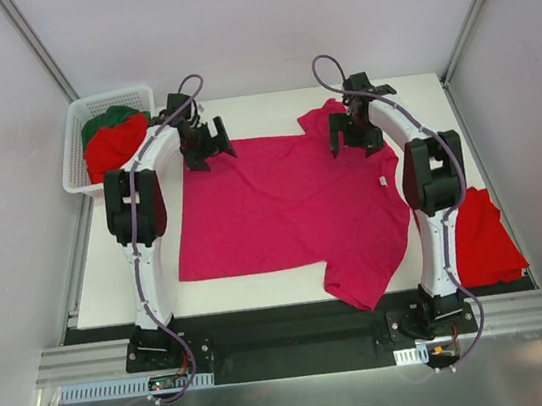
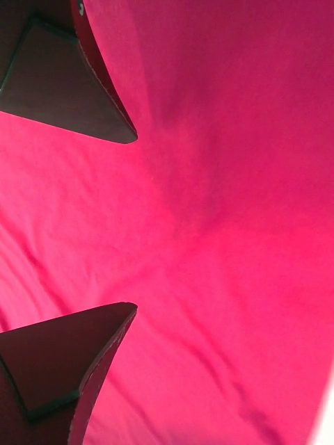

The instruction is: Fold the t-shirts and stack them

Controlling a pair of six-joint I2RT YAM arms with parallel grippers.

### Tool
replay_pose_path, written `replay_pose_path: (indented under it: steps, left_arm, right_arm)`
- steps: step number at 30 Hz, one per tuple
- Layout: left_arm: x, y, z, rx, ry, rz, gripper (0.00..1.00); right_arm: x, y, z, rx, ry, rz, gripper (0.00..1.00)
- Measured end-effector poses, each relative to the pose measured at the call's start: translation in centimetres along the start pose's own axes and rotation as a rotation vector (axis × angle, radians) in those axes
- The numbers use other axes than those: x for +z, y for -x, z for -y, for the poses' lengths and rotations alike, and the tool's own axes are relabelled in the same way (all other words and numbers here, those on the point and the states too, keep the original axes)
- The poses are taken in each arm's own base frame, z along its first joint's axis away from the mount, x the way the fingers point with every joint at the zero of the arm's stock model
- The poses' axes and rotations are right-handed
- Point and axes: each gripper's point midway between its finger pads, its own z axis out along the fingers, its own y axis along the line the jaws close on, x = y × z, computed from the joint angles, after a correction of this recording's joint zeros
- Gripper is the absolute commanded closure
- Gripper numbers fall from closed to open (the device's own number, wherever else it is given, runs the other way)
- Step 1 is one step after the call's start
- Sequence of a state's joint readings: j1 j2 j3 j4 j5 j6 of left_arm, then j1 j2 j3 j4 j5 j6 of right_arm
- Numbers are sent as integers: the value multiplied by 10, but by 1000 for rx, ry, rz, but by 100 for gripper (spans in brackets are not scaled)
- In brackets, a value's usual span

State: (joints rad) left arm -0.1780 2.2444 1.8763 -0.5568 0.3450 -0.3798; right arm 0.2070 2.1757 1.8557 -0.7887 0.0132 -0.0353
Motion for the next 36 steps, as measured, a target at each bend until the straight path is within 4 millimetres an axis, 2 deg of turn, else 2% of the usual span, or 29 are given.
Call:
replay_pose_path:
  steps: [4, 7, 10, 18, 27, 36]
  left_arm:
    - [-10, 23, -9, -79, -25, 41, 1]
    - [-17, 42, -13, -126, -52, 72, 1]
    - [-15, 55, -16, -174, -91, 85, 1]
    - [11, 46, -27, -242, -96, 26, 1]
    - [18, 40, -15, -225, -110, 7, 1]
    - [16, 52, 0, -185, -137, 37, 1]
  right_arm:
    - [12, 11, -10, 19, 59, -18, 4]
    - [22, 11, -13, 34, 95, -52, 4]
    - [32, 8, -15, 61, 123, -90, 4]
    - [28, 6, -14, 106, 154, -130, 4]
    - [32, 1, -14, 114, 157, -153, 4]
    - [34, 8, -17, 112, 170, -139, 4]
